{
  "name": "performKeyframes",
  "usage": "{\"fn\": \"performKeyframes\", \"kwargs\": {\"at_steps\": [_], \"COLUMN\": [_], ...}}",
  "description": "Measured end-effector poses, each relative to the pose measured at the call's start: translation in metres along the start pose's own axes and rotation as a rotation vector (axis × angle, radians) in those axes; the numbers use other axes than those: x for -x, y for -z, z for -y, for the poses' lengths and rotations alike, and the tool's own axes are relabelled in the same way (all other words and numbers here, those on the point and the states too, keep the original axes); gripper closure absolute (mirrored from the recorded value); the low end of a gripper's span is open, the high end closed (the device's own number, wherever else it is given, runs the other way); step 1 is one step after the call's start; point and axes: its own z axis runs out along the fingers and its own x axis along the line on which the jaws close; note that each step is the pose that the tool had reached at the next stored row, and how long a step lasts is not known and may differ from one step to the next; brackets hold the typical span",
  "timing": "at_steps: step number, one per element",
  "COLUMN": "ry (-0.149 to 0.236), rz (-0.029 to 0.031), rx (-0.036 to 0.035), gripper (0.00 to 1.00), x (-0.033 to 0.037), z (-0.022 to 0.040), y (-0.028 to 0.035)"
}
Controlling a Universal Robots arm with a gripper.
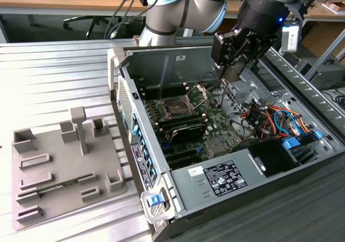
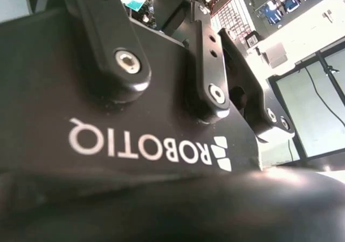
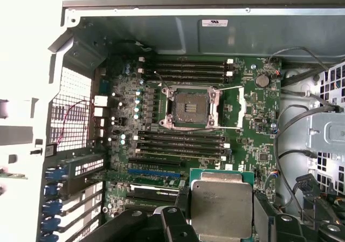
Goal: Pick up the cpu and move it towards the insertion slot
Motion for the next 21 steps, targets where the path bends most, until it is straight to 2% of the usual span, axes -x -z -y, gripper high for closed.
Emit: {"fn": "performKeyframes", "kwargs": {"at_steps": [10,17,20,21], "ry": [0.000,0.000,0.000,0.000], "rz": [0.0000,0.0000,0.0000,0.0000], "rx": [-0.0001,0.0000,-0.0001,0.0000], "gripper": [0.45,0.45,0.45,0.45], "x": [0.0002,0.0008,0.0013,0.0013], "z": [-0.0048,-0.0116,-0.0199,-0.0203], "y": [-0.0015,-0.0023,-0.0038,-0.0039]}}
